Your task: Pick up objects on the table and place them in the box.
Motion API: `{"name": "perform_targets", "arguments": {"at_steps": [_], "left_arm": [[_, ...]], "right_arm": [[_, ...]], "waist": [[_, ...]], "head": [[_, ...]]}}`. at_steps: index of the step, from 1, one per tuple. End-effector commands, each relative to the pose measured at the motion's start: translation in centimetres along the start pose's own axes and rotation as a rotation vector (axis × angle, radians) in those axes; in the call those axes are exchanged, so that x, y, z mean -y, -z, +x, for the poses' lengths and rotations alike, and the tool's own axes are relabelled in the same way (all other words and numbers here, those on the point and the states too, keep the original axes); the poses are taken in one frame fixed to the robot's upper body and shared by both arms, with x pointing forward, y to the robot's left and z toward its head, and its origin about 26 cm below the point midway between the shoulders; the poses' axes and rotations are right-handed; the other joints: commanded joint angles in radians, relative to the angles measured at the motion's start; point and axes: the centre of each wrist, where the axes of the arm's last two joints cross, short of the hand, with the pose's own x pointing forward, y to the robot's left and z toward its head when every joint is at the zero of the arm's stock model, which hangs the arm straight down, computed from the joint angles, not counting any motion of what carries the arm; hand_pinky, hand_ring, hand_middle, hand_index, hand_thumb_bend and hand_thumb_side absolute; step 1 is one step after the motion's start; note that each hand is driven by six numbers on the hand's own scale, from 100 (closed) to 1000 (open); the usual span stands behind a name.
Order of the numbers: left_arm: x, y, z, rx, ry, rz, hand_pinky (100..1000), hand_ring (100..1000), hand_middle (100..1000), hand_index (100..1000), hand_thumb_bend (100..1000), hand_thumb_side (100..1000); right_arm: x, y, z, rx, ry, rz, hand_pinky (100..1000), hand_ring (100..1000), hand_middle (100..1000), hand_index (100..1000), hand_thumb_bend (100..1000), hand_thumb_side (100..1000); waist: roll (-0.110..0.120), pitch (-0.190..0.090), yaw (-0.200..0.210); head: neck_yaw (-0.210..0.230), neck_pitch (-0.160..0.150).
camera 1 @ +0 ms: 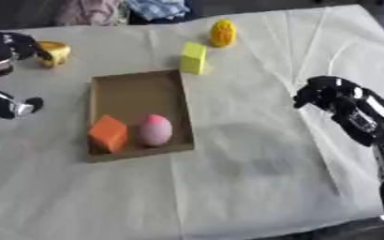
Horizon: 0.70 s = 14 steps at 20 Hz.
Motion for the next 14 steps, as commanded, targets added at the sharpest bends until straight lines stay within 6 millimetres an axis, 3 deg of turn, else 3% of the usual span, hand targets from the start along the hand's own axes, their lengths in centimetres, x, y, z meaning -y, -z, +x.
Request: {"name": "perform_targets", "arguments": {"at_steps": [1,5,11,14], "left_arm": [[-0.4,-0.4,-3.2,-0.15,0.015,0.072,787,749,768,867,343,213],[1.1,-0.6,-5.9,-0.304,-0.017,0.112,787,749,770,868,287,197],[2.6,-2.0,-10.2,-0.508,-0.023,0.14,790,755,778,869,249,186],[2.9,-2.3,-11.0,-0.536,-0.026,0.152,789,753,777,870,230,180]], "right_arm": [[0.6,0.6,0.7,0.022,-0.03,0.032,887,714,741,869,100,614],[0.3,1.5,0.7,0.038,-0.019,0.061,888,714,741,869,100,618],[-0.7,3.7,0.7,0.091,-0.002,0.117,888,714,741,870,100,609],[-0.9,4.2,0.7,0.099,0.0,0.129,888,714,741,870,100,610]], "waist": [[0.01,-0.006,-0.009],[0.009,0.005,-0.045],[-0.004,0.025,-0.133],[-0.006,0.029,-0.148]], "head": [[0.018,0.004],[0.066,0.002],[0.163,-0.045],[0.179,-0.055]]}}
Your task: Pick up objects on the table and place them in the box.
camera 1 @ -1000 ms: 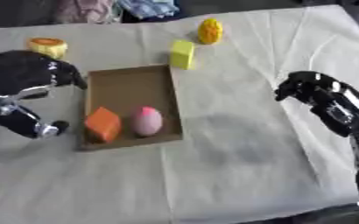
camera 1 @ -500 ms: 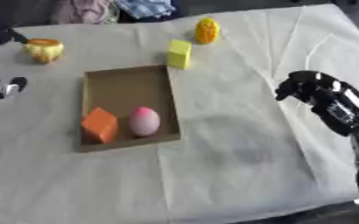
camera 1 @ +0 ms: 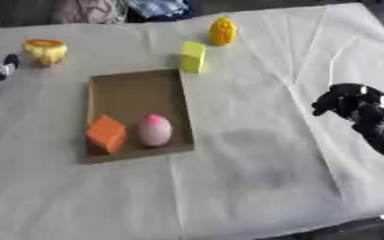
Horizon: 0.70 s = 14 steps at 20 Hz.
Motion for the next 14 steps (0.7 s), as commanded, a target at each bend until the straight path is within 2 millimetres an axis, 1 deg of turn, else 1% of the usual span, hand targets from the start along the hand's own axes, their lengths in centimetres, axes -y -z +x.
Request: {"name": "perform_targets", "arguments": {"at_steps": [1,3,6,7,10,14], "left_arm": [[-2.0,0.3,-2.7,-0.077,0.03,0.062,788,752,777,870,208,179],[-1.8,0.2,-3.7,-0.12,0.023,0.066,787,754,778,870,204,184],[-1.4,0.2,-4.5,-0.156,0.017,0.06,785,752,776,870,203,189],[-1.2,0.1,-4.7,-0.162,0.015,0.057,785,752,776,870,203,191],[-0.8,0.0,-5.0,-0.177,0.015,0.051,783,752,776,870,211,195],[-0.2,0.0,-5.2,-0.198,0.011,0.034,776,744,771,869,219,206]], "right_arm": [[0.3,1.5,0.7,0.055,-0.041,0.057,888,714,741,870,100,605],[0.1,2.6,0.9,0.077,-0.045,0.079,888,714,741,870,100,601],[0.1,3.5,1.1,0.095,-0.052,0.098,888,714,741,870,100,602],[0.1,3.7,1.2,0.099,-0.054,0.102,888,714,741,870,100,604],[0.1,3.9,1.3,0.102,-0.059,0.108,888,714,741,870,100,613],[0.3,4.1,1.4,0.105,-0.066,0.113,888,714,740,870,100,620]], "waist": [[-0.006,0.008,-0.028],[-0.004,0.021,-0.063],[0.001,0.035,-0.097],[0.004,0.039,-0.106],[0.01,0.05,-0.124],[0.019,0.062,-0.139]], "head": [[0.047,-0.041],[0.101,-0.066],[0.192,-0.097],[0.216,-0.105],[0.256,-0.12],[0.284,-0.127]]}}
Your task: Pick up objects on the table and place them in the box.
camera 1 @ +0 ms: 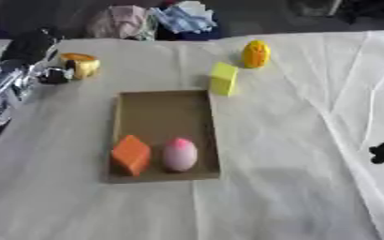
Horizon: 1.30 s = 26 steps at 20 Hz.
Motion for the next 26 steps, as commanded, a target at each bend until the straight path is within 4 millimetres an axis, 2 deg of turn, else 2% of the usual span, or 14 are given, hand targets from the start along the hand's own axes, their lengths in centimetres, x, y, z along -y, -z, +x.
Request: {"name": "perform_targets", "arguments": {"at_steps": [1,3,8,9,11,12,16,18,21,26], "left_arm": [[-1.3,0.3,-1.1,-0.026,0.025,0.019,775,743,770,868,220,209],[-0.7,0.3,-1.0,-0.023,0.029,-0.02,773,741,769,869,226,222],[0.5,0.1,-0.8,0.027,0.029,-0.219,760,724,756,866,195,417],[0.5,0.1,-0.8,0.037,0.029,-0.255,756,719,753,865,199,418],[0.3,0.2,-0.8,0.048,0.034,-0.296,733,680,718,844,230,372],[0.3,0.2,-0.8,0.051,0.039,-0.305,707,633,675,813,268,267],[0.0,0.1,-0.5,0.068,0.06,-0.273,591,479,490,675,293,226],[-0.2,0.0,-0.3,0.08,0.071,-0.228,535,421,420,610,270,203],[-0.5,0.0,0.0,0.091,0.072,-0.124,477,351,339,534,176,166],[-1.0,-0.3,0.4,0.107,0.036,0.024,467,328,300,503,124,134]], "right_arm": [[0.6,0.5,0.8,0.037,-0.056,0.046,888,714,740,870,100,622],[0.7,0.5,0.8,0.036,-0.057,0.047,888,714,740,870,100,624],[0.6,0.5,0.8,0.032,-0.053,0.047,888,714,740,869,100,624],[0.5,0.5,0.7,0.03,-0.052,0.047,888,714,740,869,100,624],[0.5,0.5,0.7,0.029,-0.049,0.046,888,714,740,869,100,620],[0.4,0.4,0.7,0.029,-0.048,0.046,888,714,740,869,100,618],[0.3,0.4,0.6,0.026,-0.043,0.044,888,714,740,869,100,619],[0.3,0.3,0.5,0.022,-0.04,0.042,888,714,740,869,100,619],[0.2,0.2,0.5,0.02,-0.037,0.04,888,714,740,869,100,616],[0.1,0.1,0.4,0.017,-0.032,0.037,888,714,740,869,100,612]], "waist": [[0.018,-0.002,-0.004],[0.02,0.0,-0.006],[0.022,-0.004,0.0],[0.022,-0.007,0.002],[0.022,-0.011,0.006],[0.021,-0.013,0.008],[0.02,-0.022,0.015],[0.02,-0.025,0.018],[0.019,-0.03,0.024],[0.018,-0.038,0.033]], "head": [[0.022,-0.017],[0.027,-0.015],[0.029,-0.009],[0.028,-0.008],[0.029,-0.007],[0.029,-0.007],[0.032,-0.007],[0.034,-0.007],[0.034,-0.007],[0.034,-0.005]]}}
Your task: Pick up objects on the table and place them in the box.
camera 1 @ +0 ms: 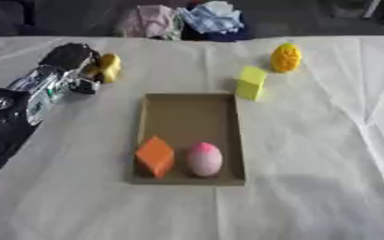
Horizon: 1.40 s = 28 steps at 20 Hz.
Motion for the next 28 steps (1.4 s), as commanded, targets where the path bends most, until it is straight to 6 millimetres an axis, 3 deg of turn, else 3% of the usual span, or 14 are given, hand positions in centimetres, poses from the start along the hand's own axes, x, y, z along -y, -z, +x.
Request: {"name": "perform_targets", "arguments": {"at_steps": [1,8,12,13,16,17,19,23,28], "left_arm": [[-1.9,0.0,-0.2,0.017,0.006,0.102,470,330,302,506,113,134],[-4.9,-1.2,2.2,0.155,-0.022,0.178,505,376,328,533,100,130],[-6.7,-2.4,3.9,0.246,0.023,0.172,550,417,376,578,199,140],[-6.9,-2.5,4.0,0.244,0.039,0.153,593,466,435,639,243,163],[-6.4,-2.3,3.4,0.191,0.081,0.067,705,637,633,802,337,204],[-6.2,-2.1,3.1,0.162,0.091,0.047,752,726,741,868,383,213],[-5.6,-1.5,2.1,0.089,0.101,0.022,780,774,797,904,412,210],[-4.1,-0.5,0.4,-0.033,0.1,0.011,785,790,817,915,408,214],[-2.5,-0.1,-0.3,-0.064,0.085,-0.018,781,784,813,911,387,222]], "right_arm": [[0.3,0.2,0.6,0.023,-0.042,0.036,888,714,740,869,100,611],[0.2,-0.1,0.4,0.017,-0.035,0.028,888,714,740,868,100,606],[0.1,-0.2,0.4,0.014,-0.032,0.026,888,714,740,868,100,606],[0.1,-0.2,0.4,0.014,-0.031,0.026,888,714,740,868,100,604],[0.1,-0.2,0.3,0.013,-0.03,0.027,888,714,739,867,100,608],[0.1,-0.2,0.3,0.012,-0.031,0.027,888,714,739,866,100,609],[0.1,-0.1,0.3,0.013,-0.032,0.028,888,714,739,866,100,609],[0.2,0.0,0.4,0.014,-0.034,0.032,889,714,739,866,100,616],[0.3,0.2,0.5,0.018,-0.038,0.036,889,715,739,866,100,621]], "waist": [[0.006,-0.041,0.005],[0.001,-0.054,0.024],[-0.001,-0.059,0.033],[-0.002,-0.059,0.033],[-0.002,-0.06,0.031],[-0.002,-0.059,0.03],[-0.002,-0.057,0.029],[-0.001,-0.051,0.024],[-0.001,-0.04,0.018]], "head": [[0.002,-0.005],[-0.005,-0.002],[-0.007,-0.001],[-0.006,-0.001],[-0.005,-0.002],[-0.004,-0.004],[-0.004,-0.005],[-0.001,-0.006],[0.003,-0.009]]}}
